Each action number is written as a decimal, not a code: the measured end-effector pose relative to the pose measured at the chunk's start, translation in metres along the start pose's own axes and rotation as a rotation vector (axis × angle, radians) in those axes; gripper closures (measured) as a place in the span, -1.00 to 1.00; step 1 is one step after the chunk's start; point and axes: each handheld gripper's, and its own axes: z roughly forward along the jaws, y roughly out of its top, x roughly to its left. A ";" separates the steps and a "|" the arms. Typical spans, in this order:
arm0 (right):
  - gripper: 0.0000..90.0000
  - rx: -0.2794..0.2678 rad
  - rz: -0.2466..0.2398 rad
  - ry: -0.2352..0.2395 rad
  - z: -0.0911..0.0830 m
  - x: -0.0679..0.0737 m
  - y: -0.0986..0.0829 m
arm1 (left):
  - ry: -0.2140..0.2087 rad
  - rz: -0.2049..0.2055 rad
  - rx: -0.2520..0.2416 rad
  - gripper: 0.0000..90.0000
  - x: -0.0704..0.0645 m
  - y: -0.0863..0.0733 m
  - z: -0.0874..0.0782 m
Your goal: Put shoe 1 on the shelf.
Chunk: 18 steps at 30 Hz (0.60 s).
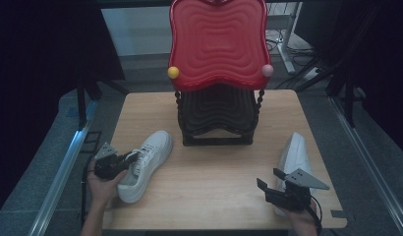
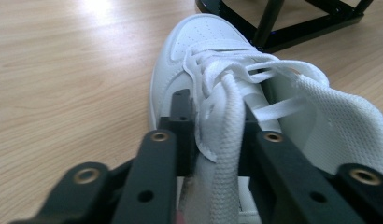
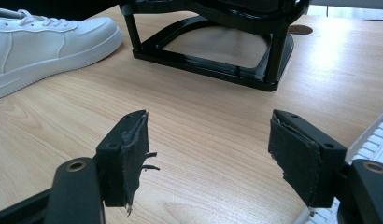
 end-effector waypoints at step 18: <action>-0.36 -0.005 0.004 0.003 0.000 0.001 0.001 | -0.167 -0.312 -0.339 0.83 0.020 0.010 -0.033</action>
